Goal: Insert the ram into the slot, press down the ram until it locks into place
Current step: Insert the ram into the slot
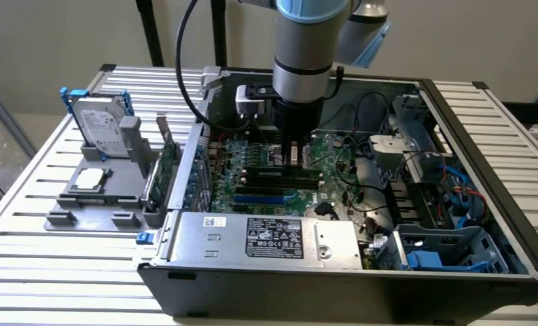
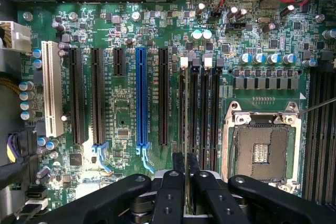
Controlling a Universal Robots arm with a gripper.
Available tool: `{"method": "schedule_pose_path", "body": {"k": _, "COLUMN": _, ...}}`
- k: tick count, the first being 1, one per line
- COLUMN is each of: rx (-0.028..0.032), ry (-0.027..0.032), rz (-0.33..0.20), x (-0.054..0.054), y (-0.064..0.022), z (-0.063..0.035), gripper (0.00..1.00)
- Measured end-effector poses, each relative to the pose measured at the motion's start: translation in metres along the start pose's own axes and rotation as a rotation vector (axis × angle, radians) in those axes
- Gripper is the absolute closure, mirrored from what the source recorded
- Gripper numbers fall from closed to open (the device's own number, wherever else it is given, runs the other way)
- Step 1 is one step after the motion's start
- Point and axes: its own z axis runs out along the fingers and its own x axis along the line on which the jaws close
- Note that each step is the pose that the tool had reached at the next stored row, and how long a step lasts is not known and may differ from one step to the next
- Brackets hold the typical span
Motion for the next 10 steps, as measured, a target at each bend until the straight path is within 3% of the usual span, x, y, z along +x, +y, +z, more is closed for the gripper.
{"method": "schedule_pose_path", "body": {"k": 10, "rx": -0.0015, "ry": 0.0026, "rz": 0.000, "x": 0.0001, "y": 0.0002, "z": 0.0049, "gripper": 0.87}}
